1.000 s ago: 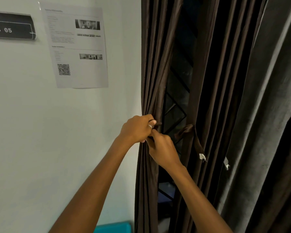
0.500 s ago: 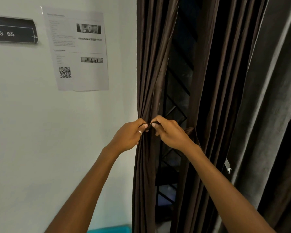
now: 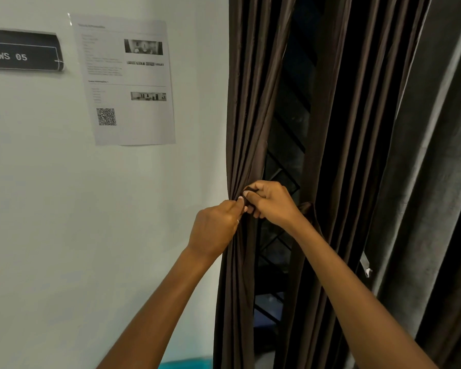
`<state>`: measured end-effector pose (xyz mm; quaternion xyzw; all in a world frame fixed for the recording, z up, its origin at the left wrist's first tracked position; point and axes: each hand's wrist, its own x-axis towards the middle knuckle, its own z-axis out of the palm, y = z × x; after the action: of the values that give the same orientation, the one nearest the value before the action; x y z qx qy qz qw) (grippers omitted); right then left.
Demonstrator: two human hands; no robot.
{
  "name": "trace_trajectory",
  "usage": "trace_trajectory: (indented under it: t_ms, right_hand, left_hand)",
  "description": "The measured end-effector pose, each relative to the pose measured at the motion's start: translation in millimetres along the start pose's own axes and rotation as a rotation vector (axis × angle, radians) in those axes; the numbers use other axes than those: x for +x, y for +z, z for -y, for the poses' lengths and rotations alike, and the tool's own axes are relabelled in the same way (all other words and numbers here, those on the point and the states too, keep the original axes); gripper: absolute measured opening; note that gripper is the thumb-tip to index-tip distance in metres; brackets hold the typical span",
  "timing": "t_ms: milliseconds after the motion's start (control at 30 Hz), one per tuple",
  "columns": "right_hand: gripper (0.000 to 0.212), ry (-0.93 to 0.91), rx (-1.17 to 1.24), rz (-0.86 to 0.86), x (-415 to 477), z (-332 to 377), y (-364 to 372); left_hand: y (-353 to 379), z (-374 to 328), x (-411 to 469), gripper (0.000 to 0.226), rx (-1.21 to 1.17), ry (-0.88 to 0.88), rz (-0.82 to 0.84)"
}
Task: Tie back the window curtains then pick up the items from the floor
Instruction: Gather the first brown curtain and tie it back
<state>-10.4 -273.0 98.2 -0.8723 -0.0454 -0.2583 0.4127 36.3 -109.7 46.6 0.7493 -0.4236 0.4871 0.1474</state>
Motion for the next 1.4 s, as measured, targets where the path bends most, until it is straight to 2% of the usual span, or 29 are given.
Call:
trace_trajectory:
  t_ms: [100,300,500,600,767,833,900,967,1100,1267,1400]
  right_hand:
    - [0.015,0.046,0.034,-0.007,2,-1,-4]
    - [0.024,0.088,0.030,0.023,4,0,-8]
    - [0.043,0.078,0.009,-0.028,2,6,-1]
    - [0.033,0.092,0.071,-0.045,-1,5,2]
    - [0.012,0.111,0.221,0.028,-8,-5,-1]
    - [0.011,0.066,0.203,-0.051,-14,-9,1]
    - [0.022,0.022,0.192,-0.184,-25,-16,6]
    - [0.026,0.001,0.228,-0.279,-40,-21,10]
    - [0.019,-0.019,0.174,-0.282,-59,-23,24]
    - [0.040,-0.009,0.160,-0.301,-60,-17,38]
    - [0.045,-0.001,0.136,-0.336,-58,-15,45]
  left_hand:
    - [0,-5,0,0.047,0.101,0.107,0.016]
    - [-5,-11,3,0.040,0.191,0.201,0.048]
    - [-5,-9,12,0.032,0.115,0.072,0.212]
    - [-9,-4,20,0.018,0.055,0.000,0.295]
    - [-23,9,41,0.026,-0.141,-0.082,0.507]
    - [-25,10,46,0.027,-0.164,-0.091,0.579]
    - [-25,9,50,0.027,-0.163,-0.097,0.630]
    - [-25,6,52,0.027,-0.163,-0.097,0.656]
    - [-26,3,59,0.022,-0.204,-0.123,0.710]
    - [-27,3,63,0.027,-0.224,-0.163,0.734]
    - [-28,7,60,0.029,-0.241,-0.195,0.718]
